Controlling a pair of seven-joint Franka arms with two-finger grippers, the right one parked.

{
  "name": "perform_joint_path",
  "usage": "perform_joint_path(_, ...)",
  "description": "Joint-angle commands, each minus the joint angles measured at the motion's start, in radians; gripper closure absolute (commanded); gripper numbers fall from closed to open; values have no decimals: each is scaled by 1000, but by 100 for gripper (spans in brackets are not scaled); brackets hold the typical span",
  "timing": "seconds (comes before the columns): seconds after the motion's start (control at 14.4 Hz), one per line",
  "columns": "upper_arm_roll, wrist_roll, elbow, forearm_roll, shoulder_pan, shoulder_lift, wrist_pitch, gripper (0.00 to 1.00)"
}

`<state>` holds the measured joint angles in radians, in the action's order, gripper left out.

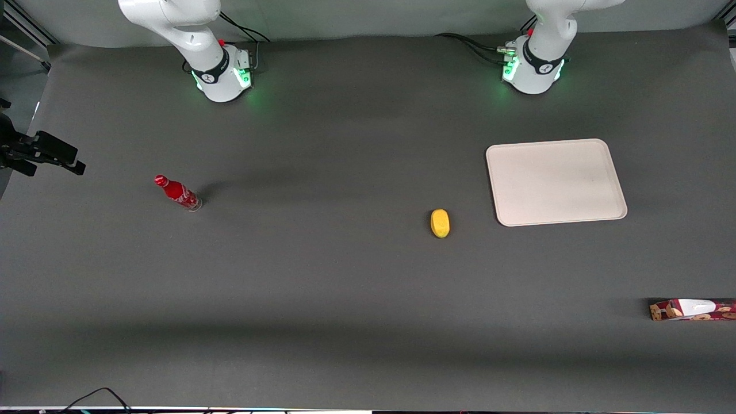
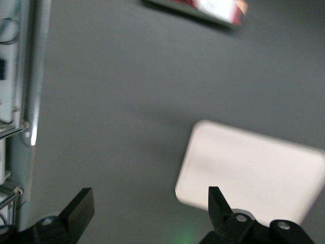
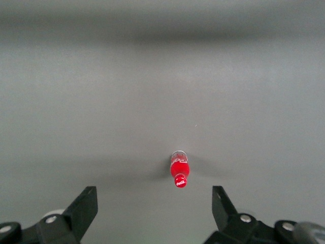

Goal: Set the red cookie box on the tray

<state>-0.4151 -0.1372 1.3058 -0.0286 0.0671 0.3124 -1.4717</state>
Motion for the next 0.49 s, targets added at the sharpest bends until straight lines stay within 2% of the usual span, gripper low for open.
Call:
perform_joint_path(0.0, -40, 244, -201, 94, -1, 252, -111, 0)
perform_joint_path(0.21, -40, 480, -201, 192, 8, 376, -304, 0)
perform_joint_path(0.42, -40, 498, -194, 327, 31, 474, -484, 0)
